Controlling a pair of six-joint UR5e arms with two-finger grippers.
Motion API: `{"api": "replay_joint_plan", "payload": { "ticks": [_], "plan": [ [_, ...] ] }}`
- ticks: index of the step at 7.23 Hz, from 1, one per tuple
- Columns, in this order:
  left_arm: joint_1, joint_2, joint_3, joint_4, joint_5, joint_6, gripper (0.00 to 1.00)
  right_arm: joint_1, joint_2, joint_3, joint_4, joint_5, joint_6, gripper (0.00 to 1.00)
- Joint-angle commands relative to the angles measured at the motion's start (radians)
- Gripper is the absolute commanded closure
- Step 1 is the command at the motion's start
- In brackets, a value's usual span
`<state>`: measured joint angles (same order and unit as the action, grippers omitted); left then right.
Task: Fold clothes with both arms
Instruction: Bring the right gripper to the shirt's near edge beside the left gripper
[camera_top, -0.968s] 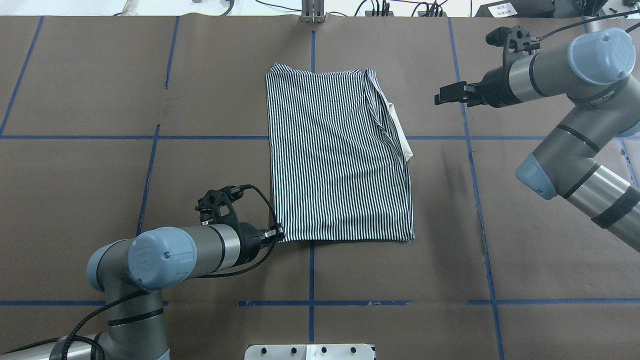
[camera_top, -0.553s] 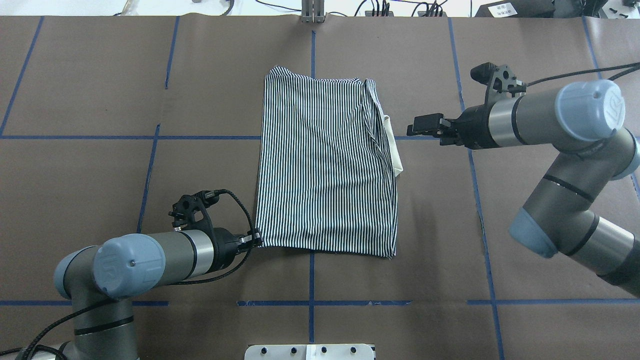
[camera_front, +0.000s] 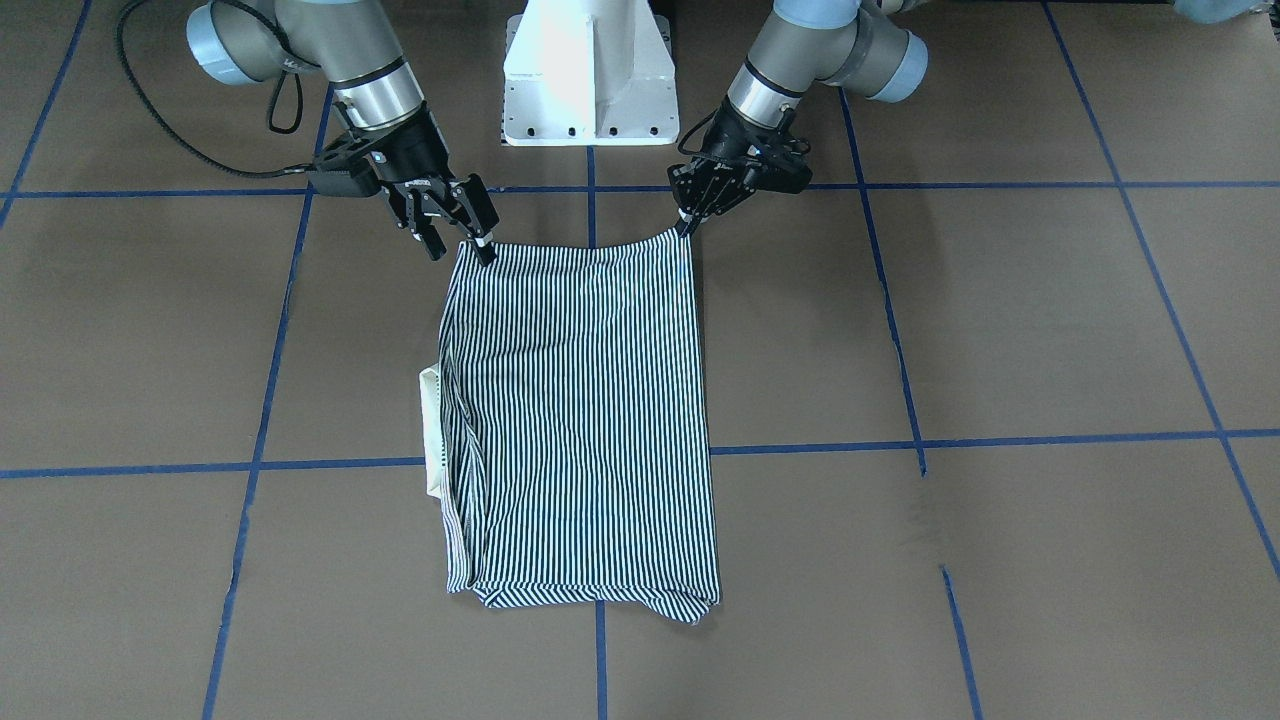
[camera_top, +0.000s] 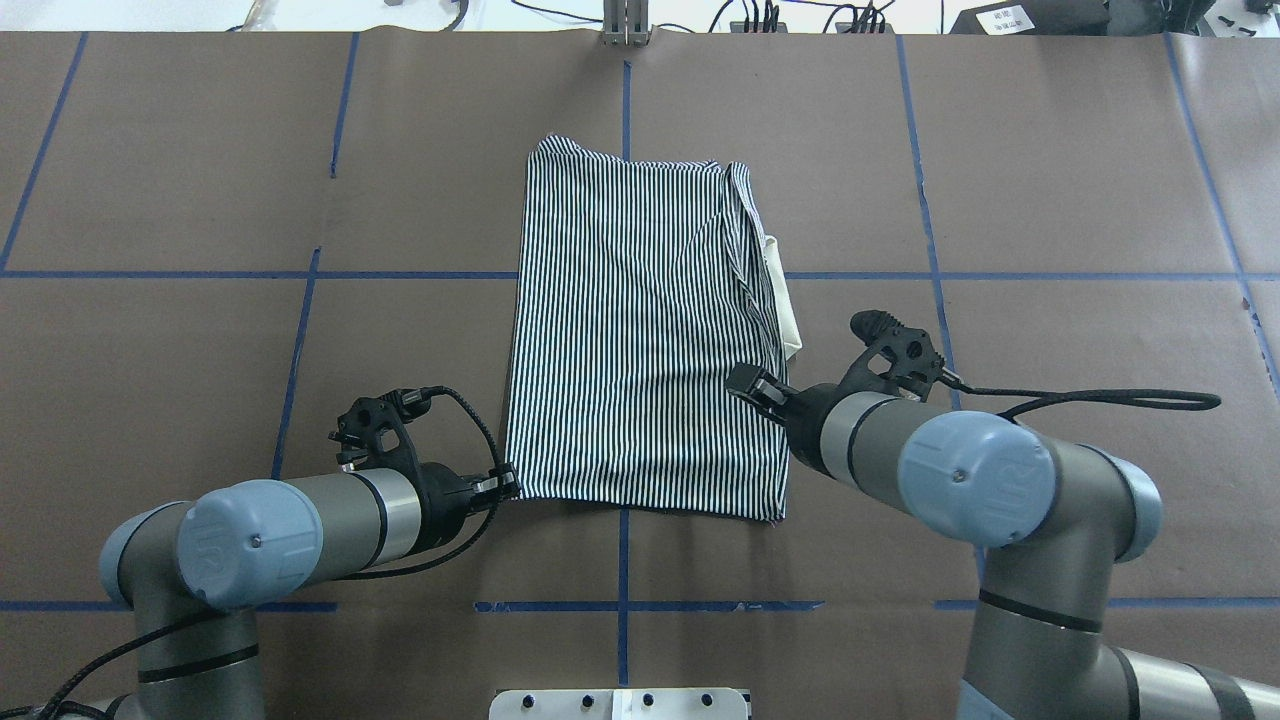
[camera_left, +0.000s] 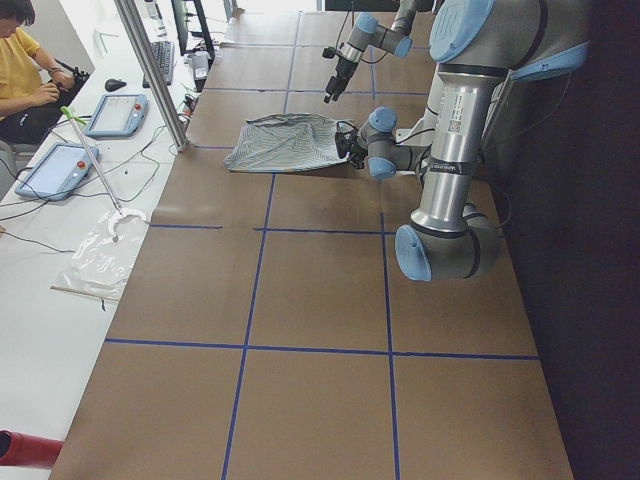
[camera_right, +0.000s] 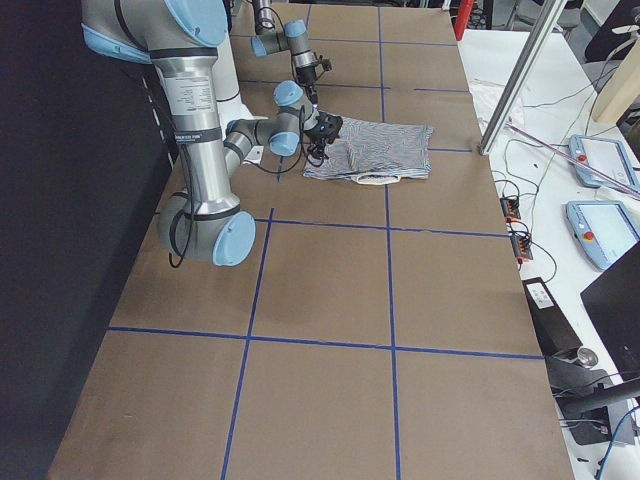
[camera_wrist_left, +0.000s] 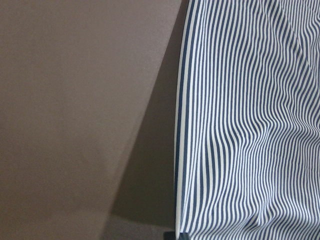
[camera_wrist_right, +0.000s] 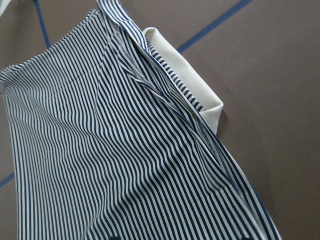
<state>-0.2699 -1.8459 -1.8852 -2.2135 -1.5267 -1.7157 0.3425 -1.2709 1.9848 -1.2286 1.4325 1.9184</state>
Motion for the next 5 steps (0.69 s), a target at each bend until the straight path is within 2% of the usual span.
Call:
{"api": "replay_joint_plan", "payload": {
  "ticks": [1,3,4,5],
  "plan": [
    [0.011,-0.002,0.001,0.0,0.005,-0.002,1.0,-0.033,0.187,-0.094,-0.309,-0.017,0.074,0.2],
    [0.021,-0.013,0.008,-0.002,0.005,-0.002,1.0,-0.049,0.176,-0.11,-0.336,0.009,0.068,0.2],
    [0.032,-0.013,0.009,0.0,0.007,-0.004,1.0,-0.056,0.192,-0.107,-0.4,0.009,0.068,0.2],
    [0.032,-0.013,0.009,0.0,0.007,-0.004,1.0,-0.069,0.188,-0.11,-0.41,0.008,0.068,0.21]
  ]
}}
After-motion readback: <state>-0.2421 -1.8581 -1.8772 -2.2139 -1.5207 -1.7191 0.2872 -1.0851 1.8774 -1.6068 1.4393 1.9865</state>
